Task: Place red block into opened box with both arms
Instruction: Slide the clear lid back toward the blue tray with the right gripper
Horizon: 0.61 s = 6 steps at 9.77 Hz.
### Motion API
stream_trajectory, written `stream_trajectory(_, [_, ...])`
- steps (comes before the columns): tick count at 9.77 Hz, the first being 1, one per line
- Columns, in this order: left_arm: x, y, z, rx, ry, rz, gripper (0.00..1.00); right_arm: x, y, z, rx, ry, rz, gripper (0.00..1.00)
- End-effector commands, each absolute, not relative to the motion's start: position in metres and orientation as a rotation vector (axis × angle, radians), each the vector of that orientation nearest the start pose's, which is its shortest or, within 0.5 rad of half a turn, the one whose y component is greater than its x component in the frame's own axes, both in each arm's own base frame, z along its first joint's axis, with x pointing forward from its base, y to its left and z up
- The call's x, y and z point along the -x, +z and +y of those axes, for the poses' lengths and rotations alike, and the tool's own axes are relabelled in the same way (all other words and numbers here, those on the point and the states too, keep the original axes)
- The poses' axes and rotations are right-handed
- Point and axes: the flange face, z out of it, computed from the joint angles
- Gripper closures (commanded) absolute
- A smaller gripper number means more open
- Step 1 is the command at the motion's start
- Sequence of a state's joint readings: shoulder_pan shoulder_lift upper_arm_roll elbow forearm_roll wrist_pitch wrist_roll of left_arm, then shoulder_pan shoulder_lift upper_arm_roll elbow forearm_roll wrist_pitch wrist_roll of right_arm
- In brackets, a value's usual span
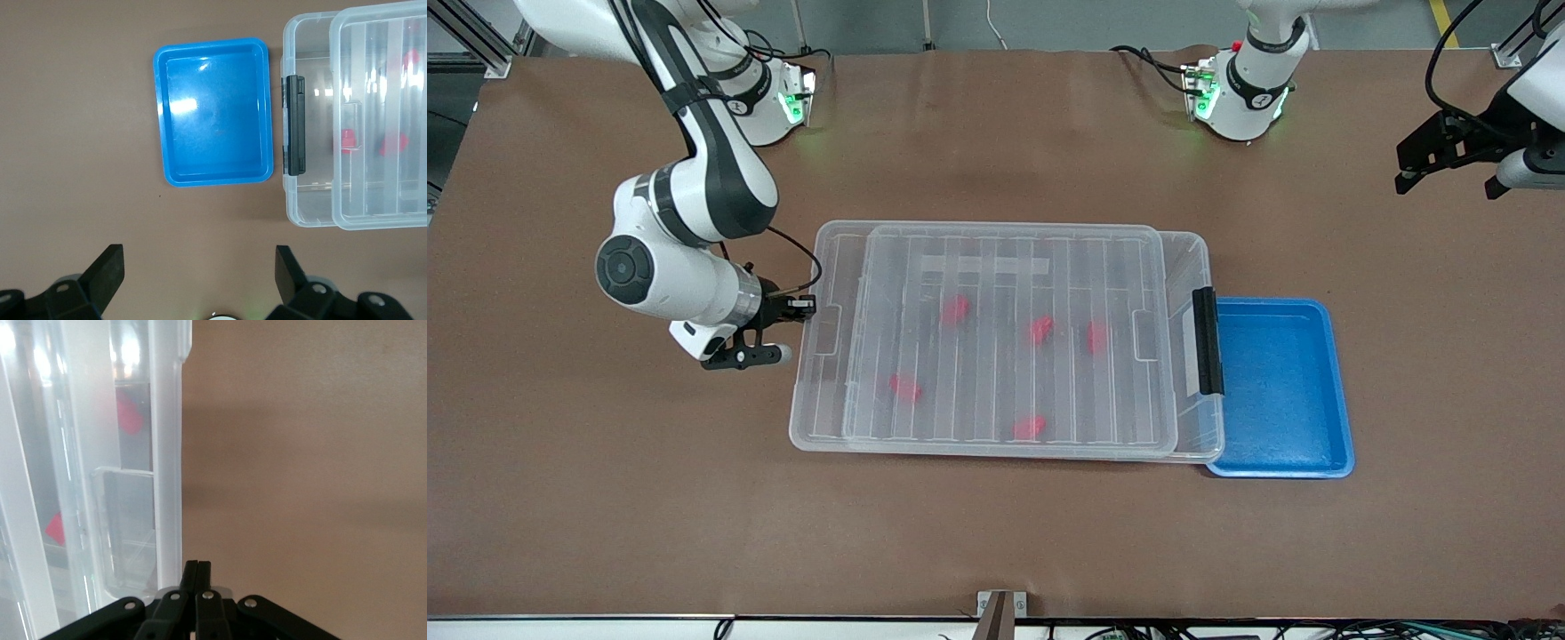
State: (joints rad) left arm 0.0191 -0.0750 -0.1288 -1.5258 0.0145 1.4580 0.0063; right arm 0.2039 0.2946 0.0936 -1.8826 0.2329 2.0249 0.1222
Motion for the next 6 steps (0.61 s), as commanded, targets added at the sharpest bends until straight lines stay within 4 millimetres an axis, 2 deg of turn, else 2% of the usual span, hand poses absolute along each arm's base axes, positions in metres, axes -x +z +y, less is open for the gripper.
stream_trajectory(1, [-0.512,0.664,-0.05,3.125,0.058,0.179,0.0,-0.581,0.348,0.207,2.919,0.283,-0.041,1.0])
stream_trajectory(2, [-0.512,0.664,-0.046,3.126,0.058,0.17,0.0,-0.579,0.348,0.216,2.92,0.286,-0.054,1.0])
stream_trajectory(4, [-0.511,0.665,-0.045,3.124,0.056,0.169,0.0,-0.584,0.354,0.208,2.918,0.273,-0.055,0.98])
stream_trajectory(5, [-0.51,0.664,-0.045,3.122,0.074,0.171,0.0,-0.586,0.366,0.204,2.929,0.321,-0.076,0.9])
stream_trajectory(6, [-0.511,0.663,-0.045,3.123,0.082,0.169,0.0,-0.592,0.383,0.181,2.934,0.38,-0.047,0.62])
